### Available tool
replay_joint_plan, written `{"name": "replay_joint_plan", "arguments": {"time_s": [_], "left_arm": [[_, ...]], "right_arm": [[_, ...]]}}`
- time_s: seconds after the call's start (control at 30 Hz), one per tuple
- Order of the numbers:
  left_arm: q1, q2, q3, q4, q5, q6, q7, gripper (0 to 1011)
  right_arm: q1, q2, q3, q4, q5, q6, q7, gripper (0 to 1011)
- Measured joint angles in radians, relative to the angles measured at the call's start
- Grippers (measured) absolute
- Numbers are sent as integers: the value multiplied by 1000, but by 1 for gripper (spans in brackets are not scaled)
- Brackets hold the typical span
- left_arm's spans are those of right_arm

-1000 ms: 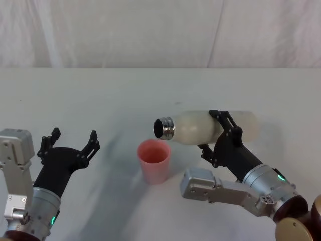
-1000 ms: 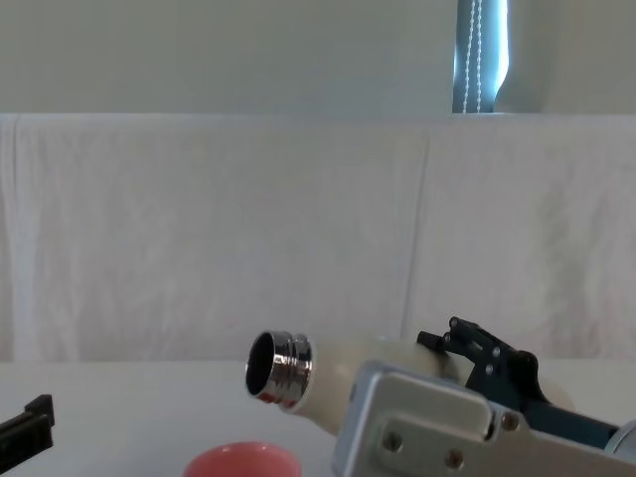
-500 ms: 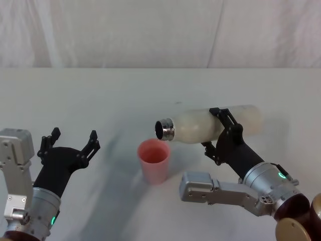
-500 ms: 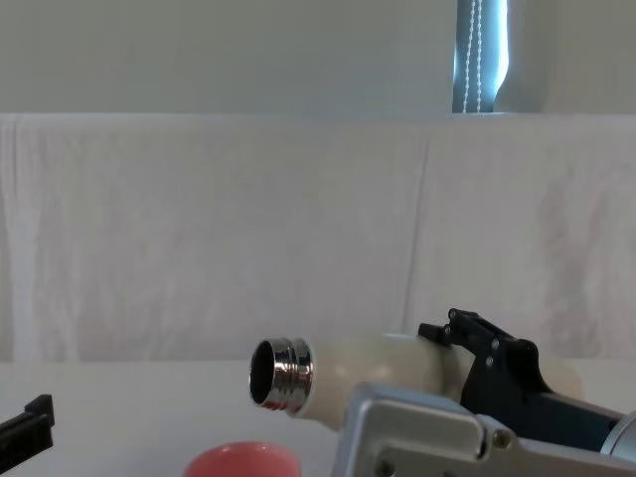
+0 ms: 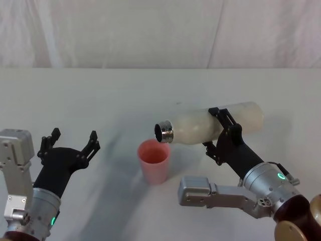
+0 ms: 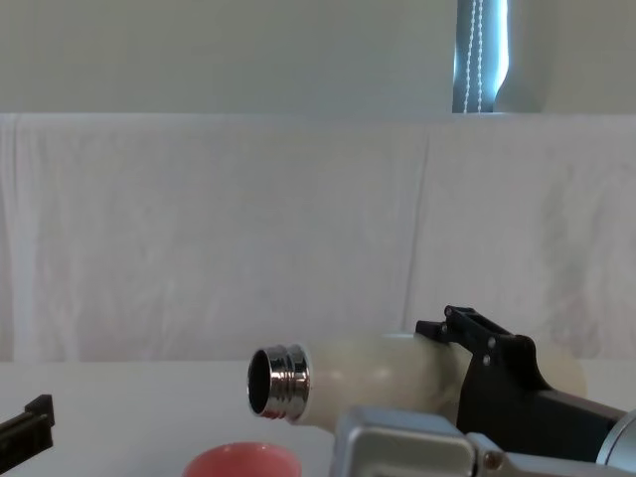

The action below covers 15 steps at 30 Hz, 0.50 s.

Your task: Grasp the thermos with one hand and pour water into the cup lid.

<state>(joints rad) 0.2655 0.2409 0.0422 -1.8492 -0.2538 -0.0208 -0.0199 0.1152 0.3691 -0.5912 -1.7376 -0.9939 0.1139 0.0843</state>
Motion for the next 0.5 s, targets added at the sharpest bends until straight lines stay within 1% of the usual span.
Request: {"name": "replay_joint_plan", "arguments": {"time_s": [0.5], "left_arm": [[0,0,0,0,0,0,0,1001]], "right_arm": [[5,-1,-17,0,-39,14,-12,946]]}}
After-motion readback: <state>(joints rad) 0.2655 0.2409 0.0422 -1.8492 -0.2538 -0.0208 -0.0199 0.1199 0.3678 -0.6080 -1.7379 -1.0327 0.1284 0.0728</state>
